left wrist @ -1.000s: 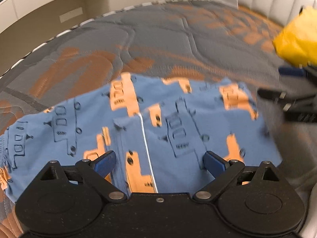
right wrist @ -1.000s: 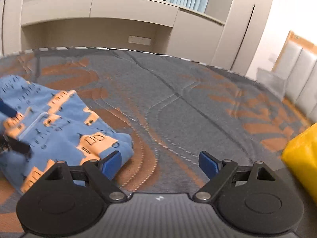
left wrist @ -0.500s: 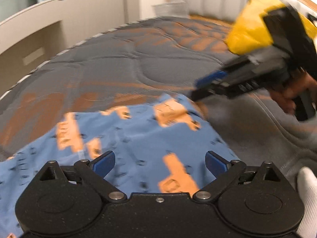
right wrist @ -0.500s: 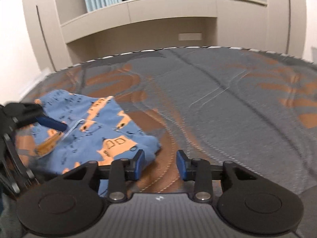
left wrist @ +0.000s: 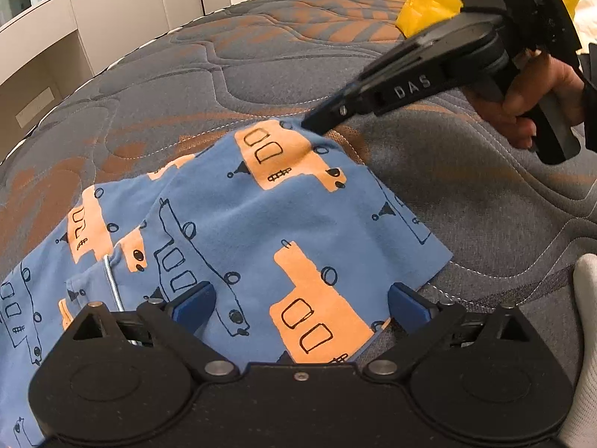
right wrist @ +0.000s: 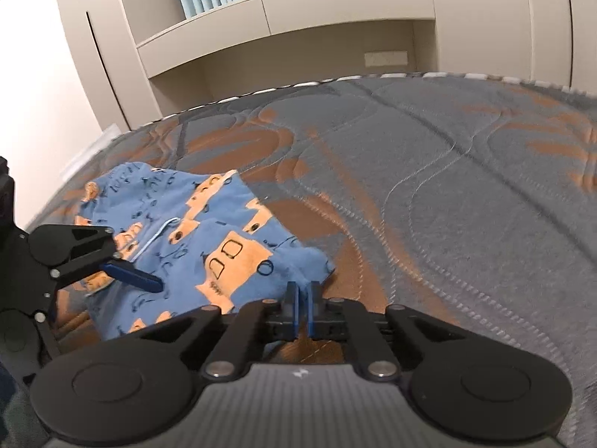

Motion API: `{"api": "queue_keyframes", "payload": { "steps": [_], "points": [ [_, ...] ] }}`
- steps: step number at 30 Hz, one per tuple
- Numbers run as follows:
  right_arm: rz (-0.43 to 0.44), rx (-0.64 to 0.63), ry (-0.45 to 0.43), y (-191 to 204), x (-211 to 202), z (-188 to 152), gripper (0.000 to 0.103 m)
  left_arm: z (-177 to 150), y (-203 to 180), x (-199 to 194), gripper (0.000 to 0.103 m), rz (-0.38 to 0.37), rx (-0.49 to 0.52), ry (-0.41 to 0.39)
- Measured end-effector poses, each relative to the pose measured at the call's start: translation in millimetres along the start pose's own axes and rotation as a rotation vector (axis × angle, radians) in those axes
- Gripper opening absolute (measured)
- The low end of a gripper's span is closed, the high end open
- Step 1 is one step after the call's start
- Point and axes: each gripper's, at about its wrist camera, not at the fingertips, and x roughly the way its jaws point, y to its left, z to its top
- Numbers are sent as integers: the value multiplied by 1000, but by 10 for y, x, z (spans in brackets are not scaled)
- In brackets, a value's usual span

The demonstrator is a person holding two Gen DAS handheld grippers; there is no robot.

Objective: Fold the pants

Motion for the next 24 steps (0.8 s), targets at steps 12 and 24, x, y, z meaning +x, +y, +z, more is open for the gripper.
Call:
{"api": "queue_keyframes", "payload": {
  "steps": [12, 24],
  "points": [
    [-170, -77, -51, 140, 8, 85, 1, 4, -20, 45, 102, -1, 20, 13],
    [-173, -14, -5, -40, -137, 33, 47, 83, 155, -94, 101, -92, -126, -24]
  ]
}}
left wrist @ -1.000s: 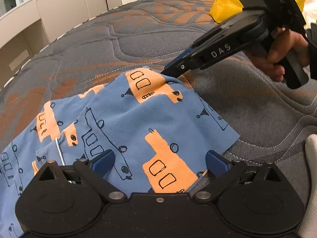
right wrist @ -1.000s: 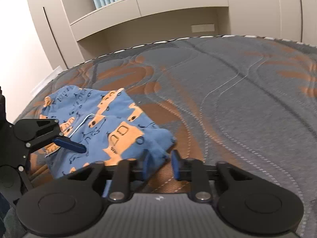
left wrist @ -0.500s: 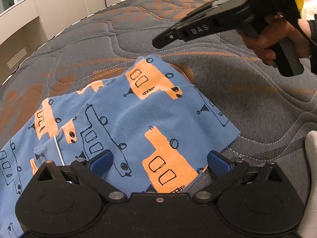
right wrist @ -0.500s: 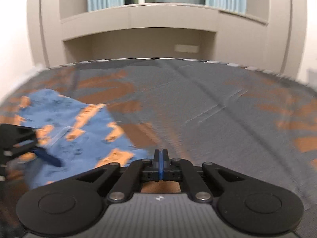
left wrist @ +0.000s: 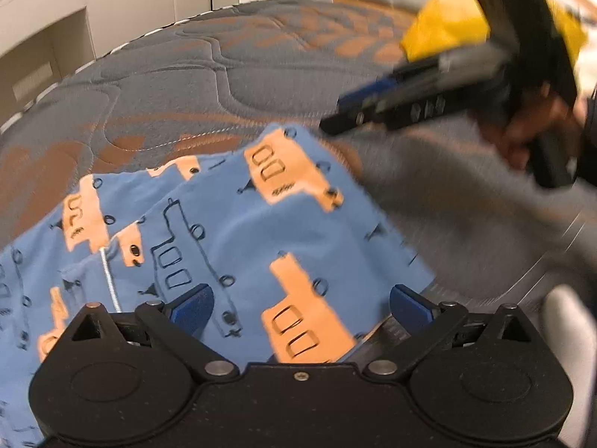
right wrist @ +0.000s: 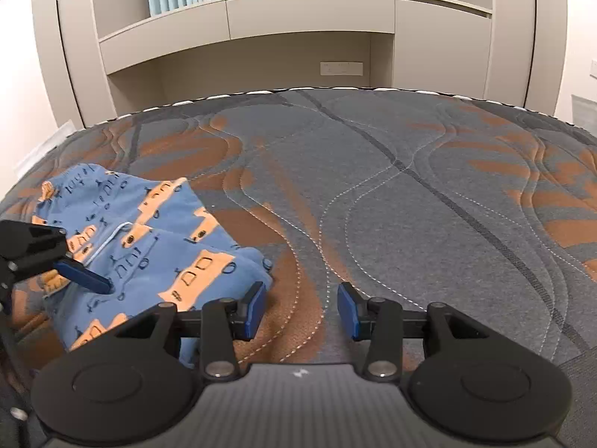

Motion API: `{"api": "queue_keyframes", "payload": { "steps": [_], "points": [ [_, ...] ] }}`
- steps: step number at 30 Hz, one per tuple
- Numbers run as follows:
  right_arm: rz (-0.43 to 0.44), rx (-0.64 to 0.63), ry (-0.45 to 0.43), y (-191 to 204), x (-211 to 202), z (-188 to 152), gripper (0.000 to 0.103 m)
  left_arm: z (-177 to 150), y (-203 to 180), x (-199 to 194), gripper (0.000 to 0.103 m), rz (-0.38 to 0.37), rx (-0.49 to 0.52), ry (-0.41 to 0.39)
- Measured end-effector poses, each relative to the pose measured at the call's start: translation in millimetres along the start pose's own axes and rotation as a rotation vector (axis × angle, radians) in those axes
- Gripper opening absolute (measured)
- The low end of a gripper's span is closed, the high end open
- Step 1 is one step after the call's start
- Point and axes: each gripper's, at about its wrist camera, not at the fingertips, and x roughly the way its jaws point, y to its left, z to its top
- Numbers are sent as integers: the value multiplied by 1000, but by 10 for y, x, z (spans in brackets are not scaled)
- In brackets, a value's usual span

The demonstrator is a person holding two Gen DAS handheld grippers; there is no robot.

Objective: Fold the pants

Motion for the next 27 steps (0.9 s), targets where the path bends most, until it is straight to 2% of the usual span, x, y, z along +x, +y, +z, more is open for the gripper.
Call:
{"api": "queue_keyframes", "payload": {
  "steps": [3, 6, 9, 12, 13, 15, 18, 20, 23, 25, 27],
  "points": [
    [18, -23, 24, 47, 70, -19, 47, -4, 32, 54, 101, 17, -17, 21],
    [15, -37, 41, 115, 185, -50, 47, -31, -5, 121, 101, 53, 30, 45],
    [-69, -39, 22, 161, 274, -64, 47, -44, -65, 139, 102, 71, 71, 52],
    [-142, -21, -1, 108, 242, -56, 47, -43, -59, 141, 102, 67, 68, 53],
    [-155, -13, -12, 92, 189, -44, 47, -37, -49, 138, 102, 63, 58, 52],
    [-119, 0, -28, 87, 75, -12, 47, -24, -29, 129, 102, 55, 38, 49],
    [-15, -52, -38, 227, -67, -3, 60, -20, -14, 121, 102, 50, 23, 52],
    [25, -124, -1, 365, -43, -48, 66, -15, -4, 122, 102, 52, 21, 55],
    [-57, -192, 69, 480, 130, -154, 70, -12, -2, 119, 102, 49, 19, 57],
    [-87, -182, 64, 482, 161, -192, 75, -13, 8, 115, 102, 48, 14, 59],
    [-104, -165, 55, 478, 117, -162, 75, -4, 43, 92, 102, 43, -3, 62]
  ]
}}
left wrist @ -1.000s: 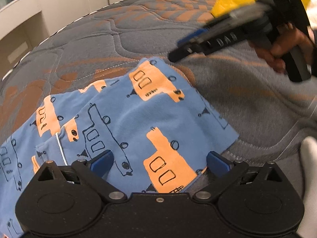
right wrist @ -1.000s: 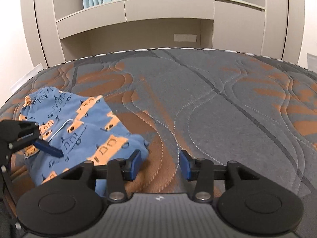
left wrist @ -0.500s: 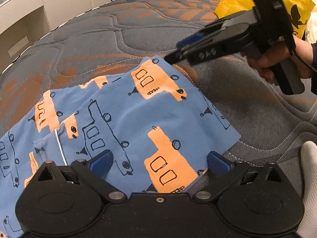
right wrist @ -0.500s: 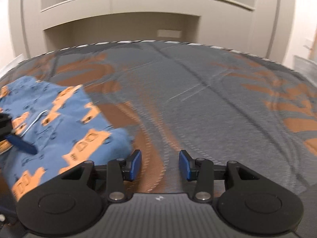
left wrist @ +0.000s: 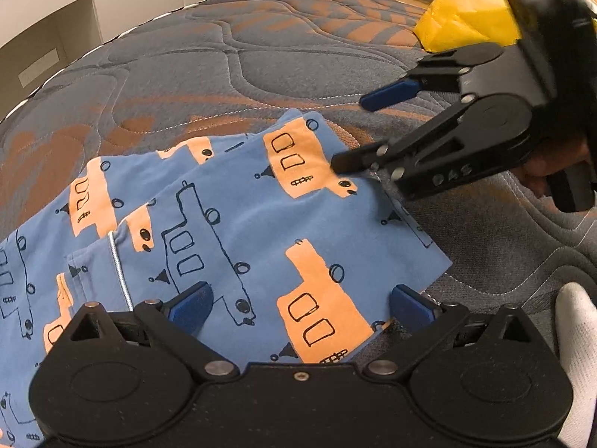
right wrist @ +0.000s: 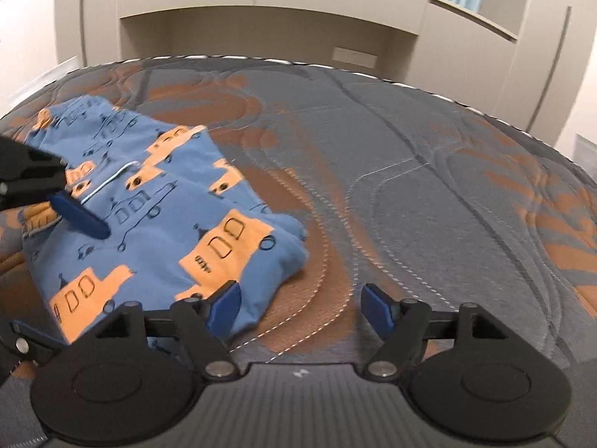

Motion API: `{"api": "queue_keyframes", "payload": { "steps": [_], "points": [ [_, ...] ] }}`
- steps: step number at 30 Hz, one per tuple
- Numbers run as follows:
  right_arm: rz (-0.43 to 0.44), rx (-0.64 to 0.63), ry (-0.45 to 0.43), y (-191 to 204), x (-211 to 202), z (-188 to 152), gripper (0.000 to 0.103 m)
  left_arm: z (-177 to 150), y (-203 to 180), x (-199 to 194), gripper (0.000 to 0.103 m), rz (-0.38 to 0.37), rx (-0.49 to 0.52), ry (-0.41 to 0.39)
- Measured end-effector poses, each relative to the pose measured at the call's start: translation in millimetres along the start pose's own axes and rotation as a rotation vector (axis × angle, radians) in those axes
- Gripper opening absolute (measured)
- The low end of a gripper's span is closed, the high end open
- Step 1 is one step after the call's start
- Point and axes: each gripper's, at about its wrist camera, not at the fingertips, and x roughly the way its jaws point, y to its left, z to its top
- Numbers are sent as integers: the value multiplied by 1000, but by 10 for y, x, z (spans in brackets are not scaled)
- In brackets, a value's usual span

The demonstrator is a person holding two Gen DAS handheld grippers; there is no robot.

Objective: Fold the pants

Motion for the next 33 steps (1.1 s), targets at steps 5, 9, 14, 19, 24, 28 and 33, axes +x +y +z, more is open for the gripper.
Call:
{"api": "queue_keyframes", "payload": {
  "steps": [5, 9, 14, 19, 24, 28, 33],
  "points": [
    [-80, 89, -106, 25, -181, 96, 76, 36, 203, -236, 101, -26, -147, -24],
    [-176, 129, -51, 57, 85, 113, 76, 48, 531, -588, 101, 36, -326, -94],
    [-224, 163, -82, 119, 40, 118, 80, 1, 1141, -1199, 102, 135, -553, -250],
    [-159, 140, -201, 437, -206, 304, 101, -352, 1888, -1879, 102, 326, -692, -369],
    [-90, 53, -209, 997, -47, 550, 103, -959, 2392, -2131, 102, 487, -738, -357],
    [-66, 67, -172, 1278, 269, 702, 103, -1399, 2687, -1987, 102, 339, -842, -359],
    [-21, 68, -128, 1494, 448, 703, 103, -1546, 2748, -1748, 102, 129, -829, -411]
  ]
}}
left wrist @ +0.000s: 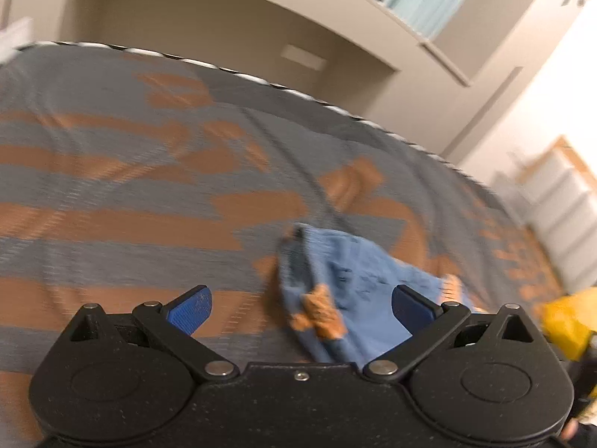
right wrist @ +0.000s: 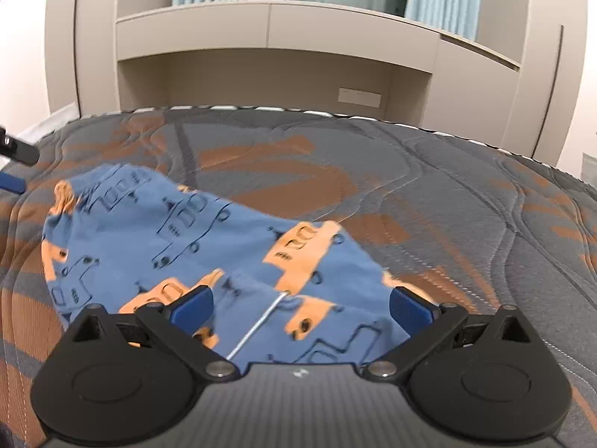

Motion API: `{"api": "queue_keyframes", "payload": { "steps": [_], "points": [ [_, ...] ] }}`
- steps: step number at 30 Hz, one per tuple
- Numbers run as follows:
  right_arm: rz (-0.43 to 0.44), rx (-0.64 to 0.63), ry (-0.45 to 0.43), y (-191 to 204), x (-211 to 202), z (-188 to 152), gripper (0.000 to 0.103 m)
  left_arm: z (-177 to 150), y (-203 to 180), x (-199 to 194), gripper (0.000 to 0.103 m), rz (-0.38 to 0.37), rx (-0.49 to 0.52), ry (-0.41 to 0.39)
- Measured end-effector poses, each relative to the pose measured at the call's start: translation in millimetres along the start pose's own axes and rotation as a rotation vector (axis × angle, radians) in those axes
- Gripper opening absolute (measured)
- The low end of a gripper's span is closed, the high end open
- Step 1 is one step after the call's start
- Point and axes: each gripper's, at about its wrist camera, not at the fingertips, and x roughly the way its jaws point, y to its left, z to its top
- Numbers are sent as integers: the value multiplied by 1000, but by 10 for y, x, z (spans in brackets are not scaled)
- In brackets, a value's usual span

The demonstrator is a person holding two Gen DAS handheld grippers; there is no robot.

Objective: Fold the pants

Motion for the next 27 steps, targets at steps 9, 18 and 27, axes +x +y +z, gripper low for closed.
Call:
{"api": "queue_keyframes", "payload": {
  "steps": [9, 18, 27],
  "points": [
    [-106, 7, -6, 120, -54, -104, 103, -114, -100, 457, 91, 52, 57, 58],
    [-121, -23, -3, 190, 30, -124, 103, -106, -129, 535, 26, 97, -3, 125],
    [-81, -23, -29, -121, -447, -58, 103, 24, -700, 325, 18, 180, 106, 85]
  ]
}}
